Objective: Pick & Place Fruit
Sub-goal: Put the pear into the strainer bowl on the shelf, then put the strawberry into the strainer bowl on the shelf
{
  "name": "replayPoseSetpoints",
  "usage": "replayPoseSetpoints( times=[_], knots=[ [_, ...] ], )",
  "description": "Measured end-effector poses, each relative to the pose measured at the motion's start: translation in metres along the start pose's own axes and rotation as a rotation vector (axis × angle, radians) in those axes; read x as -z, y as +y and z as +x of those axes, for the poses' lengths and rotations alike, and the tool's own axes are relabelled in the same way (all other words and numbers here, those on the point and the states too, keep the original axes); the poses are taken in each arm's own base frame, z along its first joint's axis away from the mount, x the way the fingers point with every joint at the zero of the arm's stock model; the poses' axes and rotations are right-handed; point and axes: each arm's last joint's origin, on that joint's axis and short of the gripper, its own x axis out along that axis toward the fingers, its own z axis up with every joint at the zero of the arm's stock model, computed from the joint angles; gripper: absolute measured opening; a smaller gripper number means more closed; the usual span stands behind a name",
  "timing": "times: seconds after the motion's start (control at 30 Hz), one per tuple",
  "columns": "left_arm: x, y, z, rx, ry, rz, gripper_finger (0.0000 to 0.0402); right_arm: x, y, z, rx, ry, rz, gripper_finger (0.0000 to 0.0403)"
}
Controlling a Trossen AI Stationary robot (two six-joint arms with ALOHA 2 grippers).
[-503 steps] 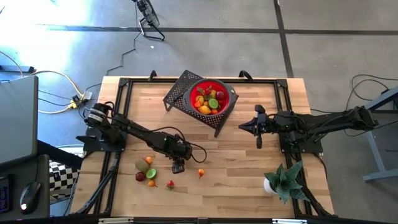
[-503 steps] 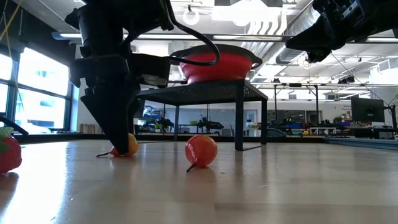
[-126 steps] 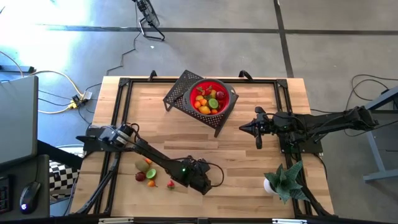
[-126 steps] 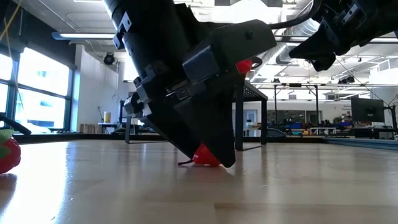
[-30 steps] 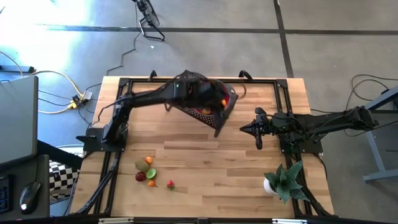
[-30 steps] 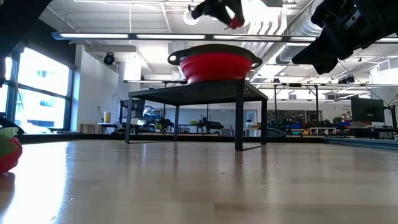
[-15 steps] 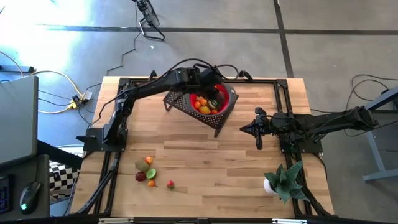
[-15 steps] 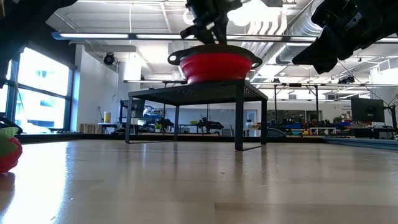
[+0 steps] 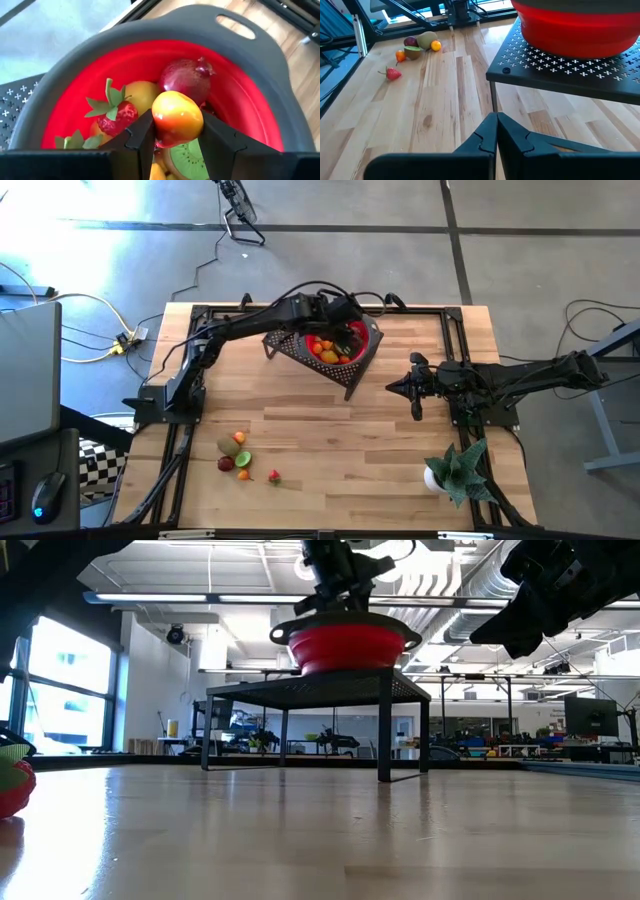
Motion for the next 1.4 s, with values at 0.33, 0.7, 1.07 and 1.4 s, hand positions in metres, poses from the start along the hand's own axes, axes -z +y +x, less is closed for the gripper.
replayPoseSetpoints(
  times=[0.33,0.7,1.07,1.4],
  knots=[
    [0.000,-0.001,0.003,-0.005,0.001,0.043,0.0151,0.000,0.000,0.000,0.000,0.000,0.000,0.0002],
    [-0.001,0.000,0.000,-0.006,0.003,0.072,0.0209,0.000,0.000,0.000,0.000,0.000,0.000,0.0002],
    [-0.005,0.004,-0.044,0.023,-0.028,0.131,0.0209,0.000,0.000,0.000,-0.001,-0.001,0.010,0.0002],
    [0.023,-0.021,-0.079,-0.080,-0.027,0.284,0.0202,0.000,0.000,0.000,-0.002,0.000,0.058,0.0002]
  ],
)
